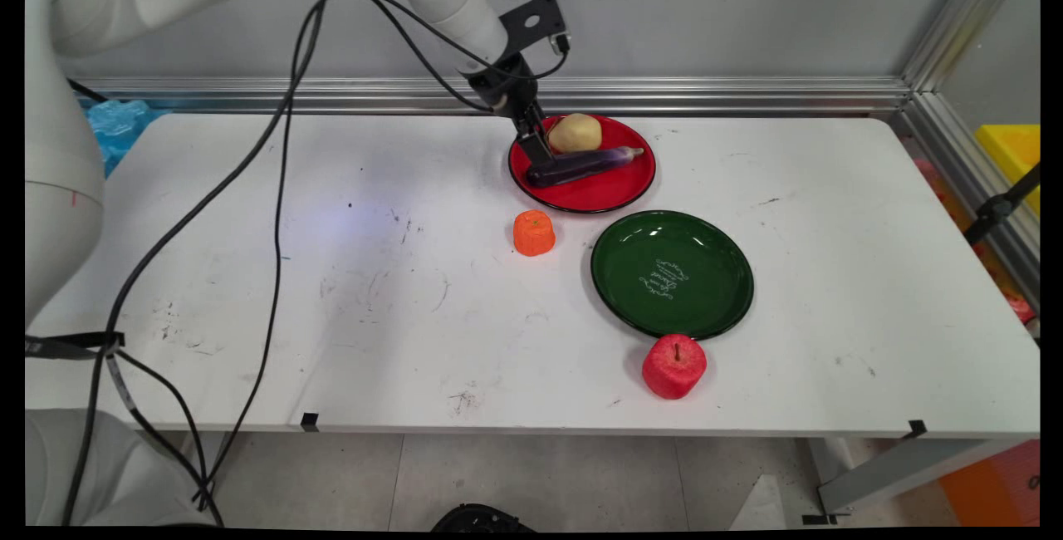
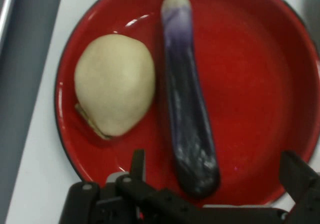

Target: Pick up the eggplant from the red plate

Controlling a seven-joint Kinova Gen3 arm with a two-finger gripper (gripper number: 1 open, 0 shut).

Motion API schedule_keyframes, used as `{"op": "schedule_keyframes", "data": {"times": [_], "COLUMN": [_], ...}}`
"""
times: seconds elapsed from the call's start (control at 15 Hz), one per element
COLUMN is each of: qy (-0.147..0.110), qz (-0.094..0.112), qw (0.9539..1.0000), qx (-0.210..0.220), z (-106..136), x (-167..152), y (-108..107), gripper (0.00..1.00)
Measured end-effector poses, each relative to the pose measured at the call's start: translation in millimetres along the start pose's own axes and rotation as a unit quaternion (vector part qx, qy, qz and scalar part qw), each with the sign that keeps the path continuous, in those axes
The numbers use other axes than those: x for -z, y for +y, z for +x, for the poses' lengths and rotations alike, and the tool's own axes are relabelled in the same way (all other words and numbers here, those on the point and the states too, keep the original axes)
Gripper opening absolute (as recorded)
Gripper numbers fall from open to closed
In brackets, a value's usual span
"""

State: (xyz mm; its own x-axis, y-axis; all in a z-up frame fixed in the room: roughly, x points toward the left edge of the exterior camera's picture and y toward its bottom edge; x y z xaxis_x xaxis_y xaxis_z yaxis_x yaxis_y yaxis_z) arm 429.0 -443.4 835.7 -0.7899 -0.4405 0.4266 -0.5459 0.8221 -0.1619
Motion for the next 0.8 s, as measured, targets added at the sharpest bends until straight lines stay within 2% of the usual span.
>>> {"op": "schedule_keyframes", "data": {"times": [0.4, 0.8], "qy": [0.000, 0.000], "qz": [0.008, 0.008], "qw": [0.9996, 0.9992], "qx": [0.028, 0.039], "z": [-1, -2], "x": [-39, -63], "y": [-8, -11], "gripper": [1.00, 1.00]}}
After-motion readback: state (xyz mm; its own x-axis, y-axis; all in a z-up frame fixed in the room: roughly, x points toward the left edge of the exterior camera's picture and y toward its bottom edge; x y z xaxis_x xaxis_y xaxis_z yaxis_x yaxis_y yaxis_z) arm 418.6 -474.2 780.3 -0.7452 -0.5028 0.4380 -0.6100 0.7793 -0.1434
